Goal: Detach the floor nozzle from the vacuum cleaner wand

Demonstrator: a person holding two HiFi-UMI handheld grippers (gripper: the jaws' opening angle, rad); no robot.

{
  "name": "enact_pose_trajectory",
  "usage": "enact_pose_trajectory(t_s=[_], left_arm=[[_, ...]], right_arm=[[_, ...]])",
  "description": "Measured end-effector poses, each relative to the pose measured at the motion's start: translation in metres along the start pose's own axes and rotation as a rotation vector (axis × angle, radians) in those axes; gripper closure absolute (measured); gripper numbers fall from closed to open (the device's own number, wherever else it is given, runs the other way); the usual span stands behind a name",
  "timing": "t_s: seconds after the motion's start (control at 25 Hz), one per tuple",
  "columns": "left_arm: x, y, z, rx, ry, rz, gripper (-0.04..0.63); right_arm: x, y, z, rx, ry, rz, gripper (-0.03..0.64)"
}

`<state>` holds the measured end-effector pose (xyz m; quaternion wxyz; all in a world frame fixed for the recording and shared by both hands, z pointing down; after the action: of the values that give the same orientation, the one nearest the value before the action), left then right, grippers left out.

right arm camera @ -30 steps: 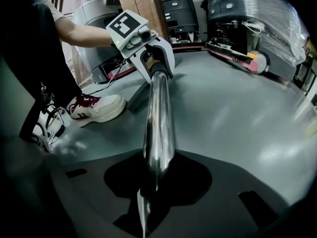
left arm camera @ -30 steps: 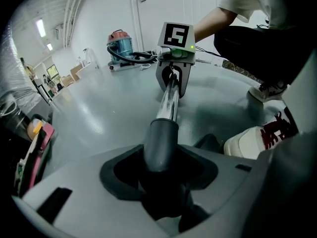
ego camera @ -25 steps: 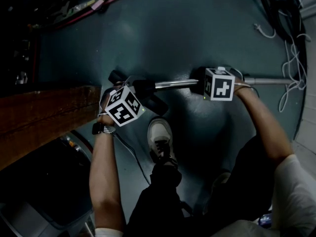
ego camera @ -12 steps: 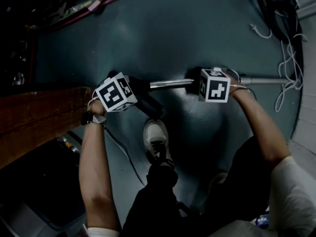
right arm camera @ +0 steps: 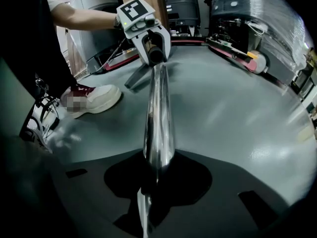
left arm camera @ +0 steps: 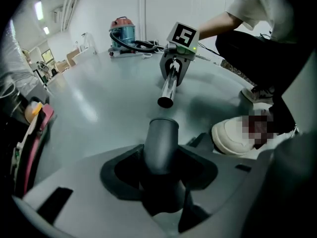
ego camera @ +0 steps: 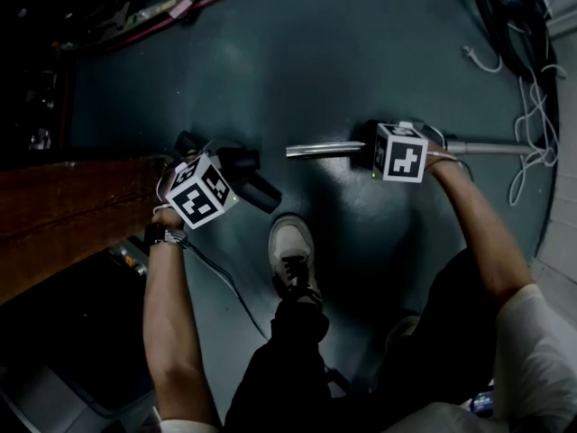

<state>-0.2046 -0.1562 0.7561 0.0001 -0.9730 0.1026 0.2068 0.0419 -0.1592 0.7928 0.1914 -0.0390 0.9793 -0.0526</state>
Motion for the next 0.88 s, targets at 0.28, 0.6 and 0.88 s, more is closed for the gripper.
enact_pose_trajectory(t_s=[0.28,0.6,0.88], left_arm=[[-0.023,-0.024,-0.012,-0.042,0.008,0.075,0.408],[-0.03,-0.013,-0.027,-0.016,0.03,0.157,0.4],[-0.031,-0.012,-0.041,-0.03,0.038,0.169,0.394]], right_arm=[[-0.006,-0.005,-0.015,-0.006,0.028,-0.022,0.494],[-0.004,-0.009,-0.018,-0.014,0.003,-0.021,0.491],[-0.002,-0.009,-0.018,-0.02,-0.007,-0.004,0.491]])
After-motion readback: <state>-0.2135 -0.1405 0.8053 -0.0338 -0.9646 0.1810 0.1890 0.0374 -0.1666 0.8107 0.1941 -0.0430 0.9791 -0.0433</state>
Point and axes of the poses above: the fingertips, and each gripper's own axes: z backward along the fingers, y to its left, x out of its top, the point moved 5 cm from there along z, backward along the fingers, and after that the axes turned 1 degree about -x, right-handed, at the moved point
